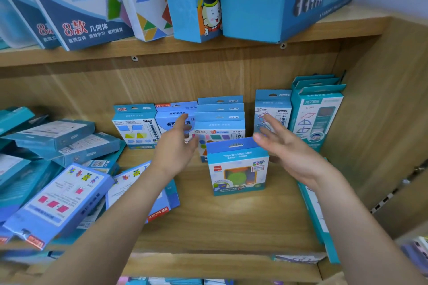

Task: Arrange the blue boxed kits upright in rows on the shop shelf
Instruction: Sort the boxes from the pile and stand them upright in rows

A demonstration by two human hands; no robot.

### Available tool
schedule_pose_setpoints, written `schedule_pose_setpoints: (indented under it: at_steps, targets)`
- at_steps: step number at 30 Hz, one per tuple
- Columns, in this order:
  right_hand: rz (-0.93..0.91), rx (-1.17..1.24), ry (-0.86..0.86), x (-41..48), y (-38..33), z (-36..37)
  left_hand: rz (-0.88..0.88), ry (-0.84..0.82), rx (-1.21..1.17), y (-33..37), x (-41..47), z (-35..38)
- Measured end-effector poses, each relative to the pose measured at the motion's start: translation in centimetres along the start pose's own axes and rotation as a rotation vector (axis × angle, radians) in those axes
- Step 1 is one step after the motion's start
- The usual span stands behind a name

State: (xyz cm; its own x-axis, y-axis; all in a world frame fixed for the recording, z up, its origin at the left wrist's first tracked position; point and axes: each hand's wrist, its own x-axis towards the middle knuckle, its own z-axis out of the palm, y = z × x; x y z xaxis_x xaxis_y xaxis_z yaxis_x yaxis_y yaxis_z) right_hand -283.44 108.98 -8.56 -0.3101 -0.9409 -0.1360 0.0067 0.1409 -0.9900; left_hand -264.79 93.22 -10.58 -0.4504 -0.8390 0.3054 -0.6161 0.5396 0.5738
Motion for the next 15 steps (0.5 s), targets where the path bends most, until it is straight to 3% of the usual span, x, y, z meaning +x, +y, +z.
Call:
schedule_pose_setpoints:
  at_steps: [2, 3, 5, 8, 15]
  targets:
    - [-0.074, -0.118, -0.018, -0.9, 0.6, -0.1, 0.060, 0.161, -0.214, 1.3, -1.7, -1.3]
    - [-0.114, -0.162, -0.004, -1.2, 0.8, 0.1, 0.093, 0.159, -0.311, 2.0, -2.7, -1.7]
    - [-0.203, -0.254, 0.056, -1.3, 1.5, 1.0, 0.157, -0.030, -0.346, 3.0, -4.6, -1.7]
    - [-0.292, -0.530, 0.188, -1.3, 2.3, 2.0, 0.194, -0.291, -0.126, 2.9, -6.3, -0.1]
    - [-0.327, -0.627, 0.213, -1.5, 0.7, 2.6, 0.193, -0.230, -0.256, 2.2, -6.9, -1.7]
